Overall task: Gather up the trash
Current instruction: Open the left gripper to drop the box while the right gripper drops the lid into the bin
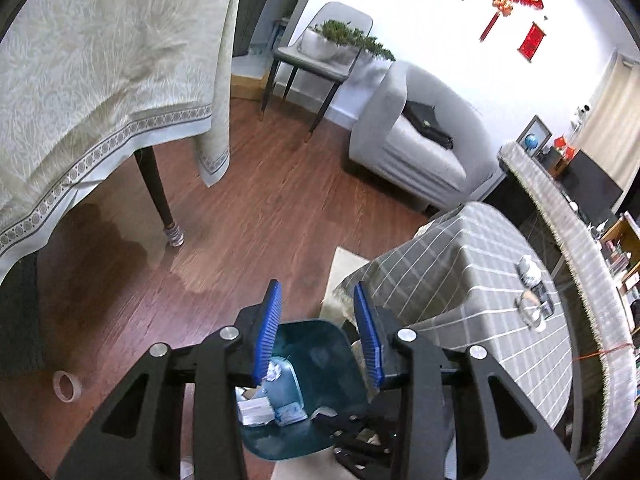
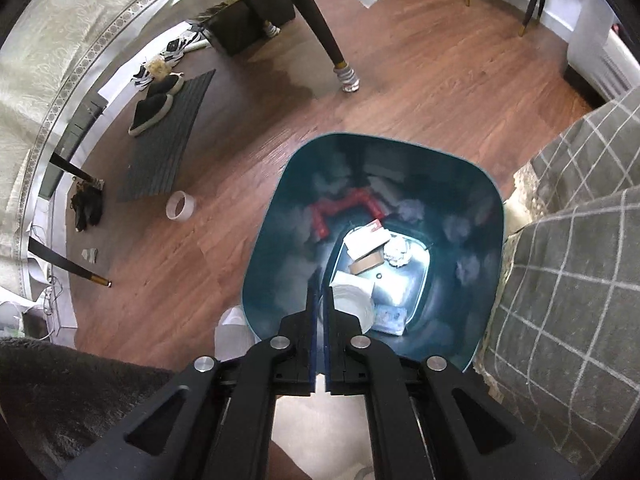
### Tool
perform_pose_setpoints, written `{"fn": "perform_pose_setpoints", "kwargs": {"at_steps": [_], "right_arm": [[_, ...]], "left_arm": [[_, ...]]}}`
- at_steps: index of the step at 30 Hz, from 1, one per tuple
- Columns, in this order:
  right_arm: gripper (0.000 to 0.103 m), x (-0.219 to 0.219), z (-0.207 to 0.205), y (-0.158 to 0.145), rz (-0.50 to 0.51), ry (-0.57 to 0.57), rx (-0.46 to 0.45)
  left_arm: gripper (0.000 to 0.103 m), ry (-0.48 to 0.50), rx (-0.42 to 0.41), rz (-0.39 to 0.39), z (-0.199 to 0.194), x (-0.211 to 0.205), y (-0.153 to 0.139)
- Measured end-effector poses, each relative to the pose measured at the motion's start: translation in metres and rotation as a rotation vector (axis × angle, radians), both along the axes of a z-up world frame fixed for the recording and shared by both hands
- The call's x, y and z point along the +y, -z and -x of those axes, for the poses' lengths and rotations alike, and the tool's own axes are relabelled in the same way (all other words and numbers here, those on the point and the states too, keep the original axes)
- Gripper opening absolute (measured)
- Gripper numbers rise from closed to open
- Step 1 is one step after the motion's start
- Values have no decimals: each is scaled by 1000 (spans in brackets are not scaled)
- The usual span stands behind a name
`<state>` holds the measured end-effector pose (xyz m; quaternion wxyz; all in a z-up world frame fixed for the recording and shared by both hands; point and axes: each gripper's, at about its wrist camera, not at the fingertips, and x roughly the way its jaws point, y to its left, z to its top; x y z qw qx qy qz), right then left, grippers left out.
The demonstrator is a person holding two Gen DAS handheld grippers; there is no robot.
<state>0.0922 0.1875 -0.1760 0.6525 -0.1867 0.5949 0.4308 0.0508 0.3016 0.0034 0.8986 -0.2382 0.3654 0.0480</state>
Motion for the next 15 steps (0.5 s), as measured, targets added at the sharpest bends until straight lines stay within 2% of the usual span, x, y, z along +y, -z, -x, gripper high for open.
{"fn": "perform_pose_setpoints", "kwargs": {"at_steps": [1, 2, 8, 15], "right_arm": [[35, -1, 0, 0, -6, -1, 13], [47, -3, 0, -1, -14, 1, 16], [47, -13, 2, -22, -67, -2, -7], [47, -27, 5, -64, -155, -13, -71]], "left_arm": [[39, 0, -6, 3, -1, -1, -2], [39, 2, -9, 6, -3, -3, -3], [39, 11, -36, 14, -8, -13, -13], [39, 13, -82, 3, -9, -21, -28]]}}
